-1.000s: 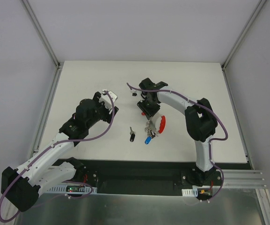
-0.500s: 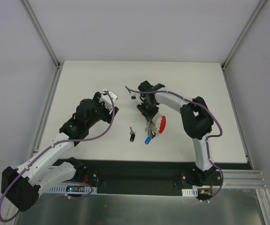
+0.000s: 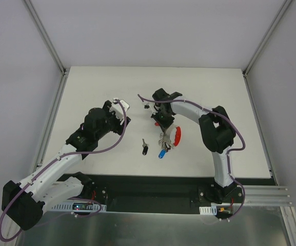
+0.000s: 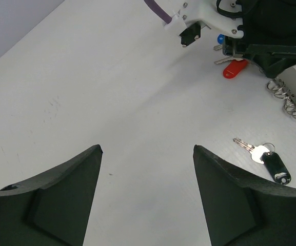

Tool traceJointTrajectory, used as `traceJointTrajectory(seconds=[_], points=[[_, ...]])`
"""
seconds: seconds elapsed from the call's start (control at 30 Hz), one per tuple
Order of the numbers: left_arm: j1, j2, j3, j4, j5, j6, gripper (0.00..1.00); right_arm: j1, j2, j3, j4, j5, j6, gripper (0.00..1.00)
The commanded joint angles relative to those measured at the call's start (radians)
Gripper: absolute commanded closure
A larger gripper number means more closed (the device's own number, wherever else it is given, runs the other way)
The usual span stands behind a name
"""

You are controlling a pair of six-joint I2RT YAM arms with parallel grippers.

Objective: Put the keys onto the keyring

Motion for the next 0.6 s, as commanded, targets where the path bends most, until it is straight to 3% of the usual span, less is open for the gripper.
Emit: traceJointTrajectory(seconds=[0.0,0.2,0.33,0.53,0.57], points=[[-0.010,0.005,0.005,0.004,0.008,0.006,0.28,-0.009,-0.113,-0.027,0.027,-0.058,-0.014,0.99],[-0.009,0.015,0.028,0.004,0.071,-0.069,0.28,-0.037,-0.302,-0.116,0.126,-0.141,-0.019,0.99],[-0.010,0.041,0.071,0.026,0.202,-0.143,0.29,-0.063,-0.435,-0.160,0.177,-0.204,-0.036,0.99],[-0.009,0.094,0.186,0.099,0.342,-0.168,0.29,-0.142,-0.642,-0.283,0.387,-0.437,0.039,0.99],[-0.009,0.104,0.223,0.104,0.373,-0.165,0.29,-0.170,-0.664,-0.301,0.482,-0.515,0.064,0.99]])
